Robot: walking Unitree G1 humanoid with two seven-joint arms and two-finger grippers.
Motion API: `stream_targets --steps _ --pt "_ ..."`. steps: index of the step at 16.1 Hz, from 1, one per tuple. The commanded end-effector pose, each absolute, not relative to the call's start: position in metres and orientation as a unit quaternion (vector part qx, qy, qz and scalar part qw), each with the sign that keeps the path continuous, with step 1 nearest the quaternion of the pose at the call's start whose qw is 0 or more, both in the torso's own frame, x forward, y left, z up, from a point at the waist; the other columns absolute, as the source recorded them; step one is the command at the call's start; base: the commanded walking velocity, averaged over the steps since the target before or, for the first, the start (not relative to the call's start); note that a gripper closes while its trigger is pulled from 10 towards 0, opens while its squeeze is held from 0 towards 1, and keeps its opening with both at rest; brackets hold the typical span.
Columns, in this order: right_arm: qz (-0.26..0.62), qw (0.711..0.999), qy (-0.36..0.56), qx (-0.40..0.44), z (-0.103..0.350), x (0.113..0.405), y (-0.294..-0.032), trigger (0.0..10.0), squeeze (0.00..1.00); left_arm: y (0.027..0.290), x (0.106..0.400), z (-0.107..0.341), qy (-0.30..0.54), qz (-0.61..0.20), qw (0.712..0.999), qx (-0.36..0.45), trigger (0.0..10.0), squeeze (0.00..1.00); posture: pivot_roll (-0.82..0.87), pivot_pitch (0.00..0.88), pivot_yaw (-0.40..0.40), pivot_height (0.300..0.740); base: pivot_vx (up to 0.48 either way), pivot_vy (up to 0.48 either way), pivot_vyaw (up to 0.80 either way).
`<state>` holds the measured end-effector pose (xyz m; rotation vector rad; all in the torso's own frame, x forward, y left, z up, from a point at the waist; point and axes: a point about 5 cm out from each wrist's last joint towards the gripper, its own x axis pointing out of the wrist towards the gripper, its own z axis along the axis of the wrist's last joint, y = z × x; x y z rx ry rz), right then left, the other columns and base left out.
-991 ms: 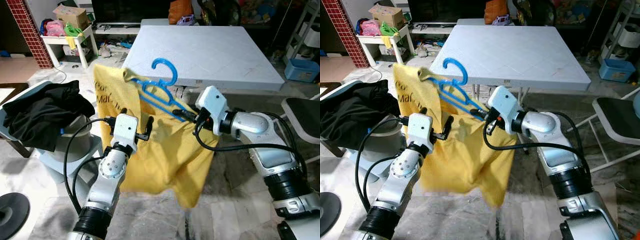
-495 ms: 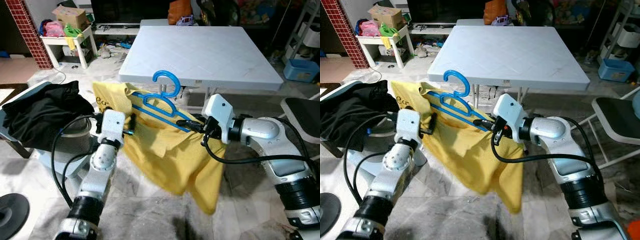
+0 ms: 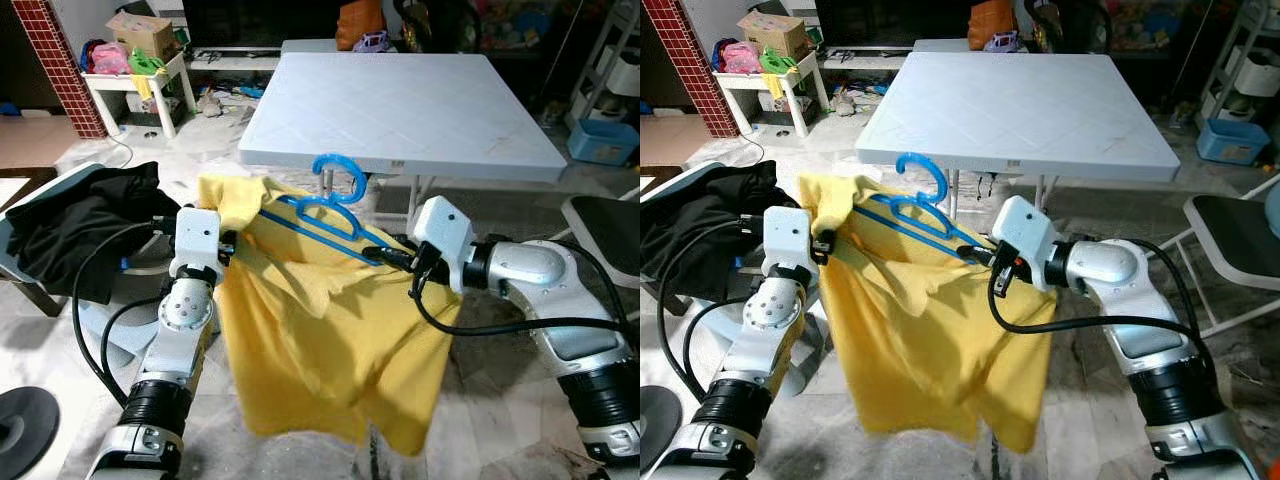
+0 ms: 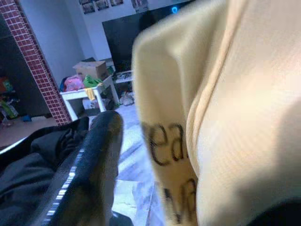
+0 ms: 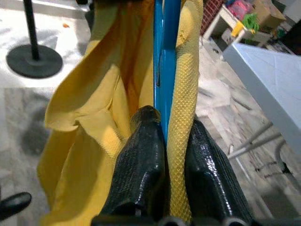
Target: Hang hanger
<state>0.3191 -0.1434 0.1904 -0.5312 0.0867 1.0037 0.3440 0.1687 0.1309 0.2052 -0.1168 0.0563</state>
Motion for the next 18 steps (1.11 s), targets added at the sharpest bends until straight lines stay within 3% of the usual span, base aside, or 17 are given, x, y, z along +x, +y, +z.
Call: stream_targets --steps 1,8,14,18 --pt "0.467 0.843 0.024 -0.265 0.199 0.321 -0.144 10.0 0.00 0.174 0.346 0.135 -0.064 0.044 0.992 0.101 0.0 0.00 -0.06 0.000 0.037 0.740 0.000 0.000 0.00" --pt "0.458 0.833 0.045 -0.308 0.194 0.322 -0.165 10.0 0.00 0.199 0.347 0.137 -0.057 0.091 0.989 0.097 0.0 0.00 -0.06 0.000 0.037 0.740 0.000 0.000 0.00" --pt "0.440 0.817 0.067 -0.366 0.207 0.323 -0.214 10.0 0.00 0.217 0.346 0.135 -0.039 0.128 0.987 0.092 0.0 0.00 -0.06 0.000 0.037 0.740 0.000 0.000 0.00" --pt "0.486 0.806 0.023 -0.336 0.234 0.316 -0.221 10.0 0.00 0.219 0.346 0.125 0.000 0.134 0.990 0.050 0.0 0.00 -0.06 0.000 0.040 0.740 0.000 0.000 0.00"
